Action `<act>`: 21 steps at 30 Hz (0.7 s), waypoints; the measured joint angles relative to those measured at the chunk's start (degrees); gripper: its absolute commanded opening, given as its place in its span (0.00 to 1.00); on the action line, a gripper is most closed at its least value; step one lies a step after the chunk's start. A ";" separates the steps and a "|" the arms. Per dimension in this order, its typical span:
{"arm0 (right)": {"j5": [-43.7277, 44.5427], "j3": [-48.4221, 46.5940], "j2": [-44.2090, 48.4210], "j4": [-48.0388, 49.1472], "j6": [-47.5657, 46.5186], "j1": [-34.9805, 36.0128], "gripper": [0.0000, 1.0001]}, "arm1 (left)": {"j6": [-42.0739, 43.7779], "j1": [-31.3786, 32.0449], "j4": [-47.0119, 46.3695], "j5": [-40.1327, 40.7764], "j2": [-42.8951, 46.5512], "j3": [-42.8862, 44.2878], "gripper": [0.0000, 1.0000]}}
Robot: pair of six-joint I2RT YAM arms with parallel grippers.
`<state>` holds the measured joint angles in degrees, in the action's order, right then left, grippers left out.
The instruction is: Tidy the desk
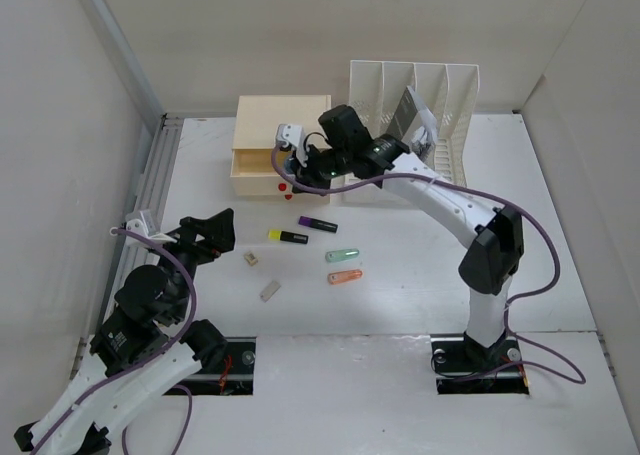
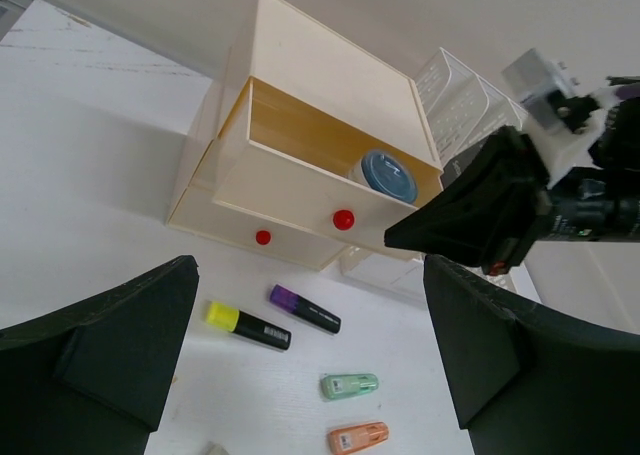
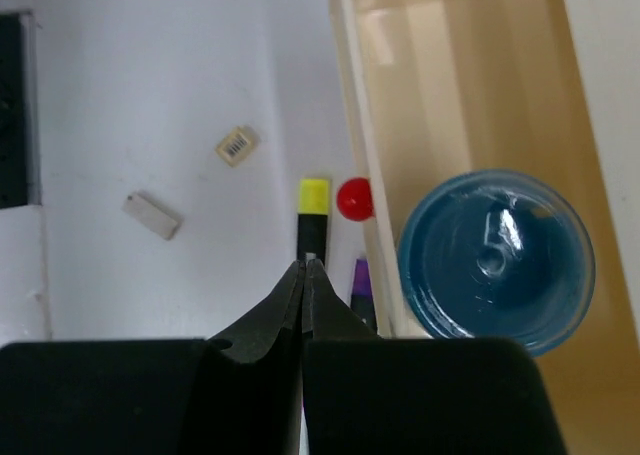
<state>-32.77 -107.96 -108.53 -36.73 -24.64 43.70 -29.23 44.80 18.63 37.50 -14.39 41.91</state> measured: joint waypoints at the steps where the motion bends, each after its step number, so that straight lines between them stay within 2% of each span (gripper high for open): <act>1: 1.36 0.15 -0.61 0.15 -0.02 0.11 0.00 | 0.00 0.00 0.00 0.00 0.00 0.00 0.94; 6: 13.94 4.81 -0.90 5.60 0.42 2.32 0.00 | 0.00 0.00 0.00 0.00 0.00 0.00 0.94; 12: 31.19 9.55 -0.59 15.43 -0.70 8.31 0.00 | -0.02 0.00 0.00 -0.50 0.02 -0.02 0.94; 21: 43.91 10.19 -2.25 20.83 -1.18 10.12 0.00 | -0.26 0.00 0.00 -0.81 0.02 -0.02 0.94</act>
<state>11.14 -97.78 -110.78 -15.90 -25.82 53.82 -29.50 44.80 18.63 36.69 -14.37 41.89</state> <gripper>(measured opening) 0.008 0.942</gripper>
